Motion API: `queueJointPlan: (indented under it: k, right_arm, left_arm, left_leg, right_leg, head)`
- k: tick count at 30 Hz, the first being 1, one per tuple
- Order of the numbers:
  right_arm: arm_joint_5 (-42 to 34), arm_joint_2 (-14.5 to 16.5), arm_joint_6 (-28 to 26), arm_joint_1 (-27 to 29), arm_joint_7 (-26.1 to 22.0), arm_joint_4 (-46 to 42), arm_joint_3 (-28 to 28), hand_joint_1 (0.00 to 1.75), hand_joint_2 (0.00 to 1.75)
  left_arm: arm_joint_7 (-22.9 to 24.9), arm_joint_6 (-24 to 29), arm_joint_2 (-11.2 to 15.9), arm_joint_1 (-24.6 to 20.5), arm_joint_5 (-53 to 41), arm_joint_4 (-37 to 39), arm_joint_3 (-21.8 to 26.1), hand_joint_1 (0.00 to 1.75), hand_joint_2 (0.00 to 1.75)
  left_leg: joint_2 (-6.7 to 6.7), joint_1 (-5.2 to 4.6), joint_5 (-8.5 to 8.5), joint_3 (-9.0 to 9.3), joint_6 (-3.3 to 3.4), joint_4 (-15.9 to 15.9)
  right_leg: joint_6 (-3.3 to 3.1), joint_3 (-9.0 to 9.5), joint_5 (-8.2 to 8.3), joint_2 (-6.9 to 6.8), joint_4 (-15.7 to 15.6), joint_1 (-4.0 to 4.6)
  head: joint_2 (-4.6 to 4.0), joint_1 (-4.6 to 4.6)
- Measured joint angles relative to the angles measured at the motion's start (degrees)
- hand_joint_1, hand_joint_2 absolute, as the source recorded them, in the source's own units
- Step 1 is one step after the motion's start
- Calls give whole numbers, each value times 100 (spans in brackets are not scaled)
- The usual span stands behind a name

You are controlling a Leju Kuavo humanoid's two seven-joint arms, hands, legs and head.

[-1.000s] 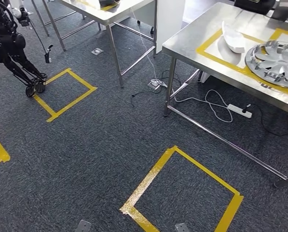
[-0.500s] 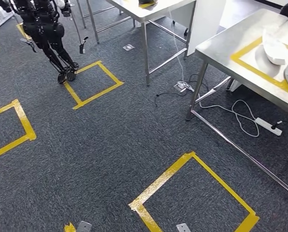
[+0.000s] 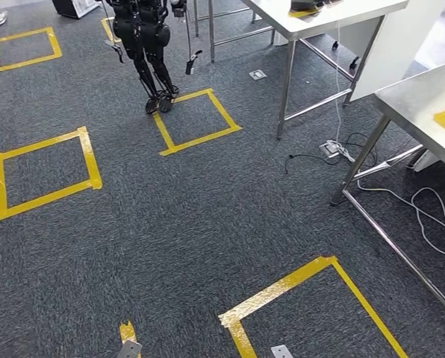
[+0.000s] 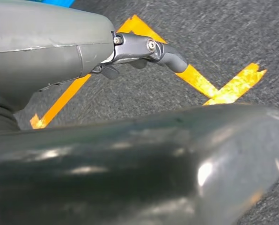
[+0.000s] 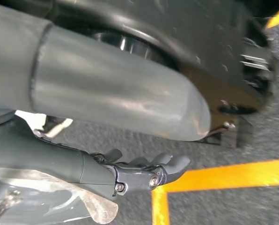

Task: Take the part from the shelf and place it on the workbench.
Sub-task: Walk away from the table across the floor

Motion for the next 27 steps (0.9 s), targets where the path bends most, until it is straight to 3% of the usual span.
queueJointPlan:
  k: [1,3,5,7,9,10,11,12,14,16,18,19,21,22,24,25,26,27]
  right_arm:
    - [0,-1,2,-4,-1,0,0,0,0]
    - [1,-1,2,-8,-1,0,-1,0,0]
    - [1,1,2,-7,-4,0,-2,0,0]
    - [1,-2,6,4,-11,0,-2,0,0]
    - [1,-6,9,16,-12,0,-2,0,0]
    - [1,-8,9,15,-11,0,-2,0,0]
    - [1,-8,9,12,-11,0,-2,0,0]
    - [1,-8,9,7,-11,0,-2,0,0]
    - [1,-8,10,2,-12,0,-2,0,0]
    - [4,-8,14,-5,-13,0,-2,0,0]
    - [16,-8,26,-25,-13,0,-2,0,0]
    - [24,-8,31,-36,-14,0,-2,0,0]
    - [29,-8,41,-44,-20,0,-2,0,0]
    - [30,-9,51,-39,-27,0,-2,0,0]
    - [30,-14,82,-16,-47,0,-2,0,0]
    - [31,-18,98,-5,-60,0,-2,0,0]
    - [33,-21,112,2,-70,0,-2,0,0]
    - [34,-24,124,4,-78,0,-2,0,0]
  left_arm:
    - [0,-1,1,1,-1,0,0,0,0]
    - [0,-1,3,16,-3,0,0,0,0]
    - [1,-1,5,29,-5,0,0,0,0]
    - [2,0,4,14,-16,0,0,0,0]
    - [2,-2,3,4,-30,0,0,0,0]
    - [2,-2,3,13,-34,0,0,0,0]
    - [2,-2,3,24,-35,0,0,0,0]
    - [2,-2,4,34,-36,0,0,0,0]
    - [2,-2,4,29,-40,0,0,0,0]
    - [2,-4,2,10,-46,0,-1,0,0]
    - [2,-8,4,18,-49,0,-1,0,0]
    - [2,-10,4,30,-50,0,0,0,0]
    - [2,-13,1,30,-56,0,0,0,0]
    - [2,-14,-5,22,-67,0,0,0,0]
    - [2,-15,-13,7,-87,0,0,0,0]
    - [2,-15,-16,8,-93,0,0,0,0]
    - [2,-16,-16,10,-93,0,0,0,0]
    - [2,-17,-18,12,-94,0,0,0,0]
  left_leg:
    - [-62,12,13,-25,-39,2]
    - [-163,41,42,-61,-116,-6]
    - [36,32,-69,-143,-175,158]
    - [387,30,-408,-411,-231,755]
    - [528,62,-696,-726,-283,1446]
    - [556,78,-700,-777,-299,1573]
    - [579,89,-602,-722,-308,1488]
    - [624,95,-417,-553,-307,1183]
    - [860,63,-122,-134,-271,391]
    - [1027,11,-73,63,-206,0]
    - [945,-12,-89,60,-139,-23]
    - [883,-7,-77,65,-104,-44]
    - [755,15,-48,80,-26,-85]
    - [687,22,-44,79,2,-91]
    - [532,18,-49,78,28,-89]
    - [450,14,-50,82,30,-86]
    - [362,14,-52,87,28,-81]
    - [273,17,-57,93,22,-72]
  right_leg:
    - [-15,38,-20,79,-60,0]
    - [-75,76,14,-29,-100,16]
    - [-153,110,47,-192,-154,7]
    - [-199,133,48,-388,-182,13]
    - [-212,138,31,-590,-180,29]
    - [-211,143,21,-680,-179,33]
    - [-206,153,11,-760,-178,35]
    - [-197,172,-5,-835,-178,35]
    - [-153,207,-50,-970,-173,51]
    - [-86,227,-96,-1089,-175,78]
    - [-27,277,-124,-1199,-191,84]
    - [1,290,-162,-1162,-169,74]
    - [37,136,-389,-882,174,53]
    - [42,-43,-567,-692,532,44]
    - [42,-460,-839,-519,1306,44]
    - [39,-592,-834,-498,1488,46]
    - [35,-622,-707,-487,1440,45]
    - [29,-548,-487,-459,1178,41]
  head:
    - [0,-3]
    - [0,0]
    - [0,-16]
    - [0,-37]
    - [0,-42]
    - [0,-42]
    - [0,-43]
    - [0,-44]
    - [0,-45]
    - [0,-37]
    - [0,-30]
    - [0,-26]
    - [0,4]
    - [0,27]
    - [0,47]
    - [0,47]
    - [0,46]
    - [0,47]
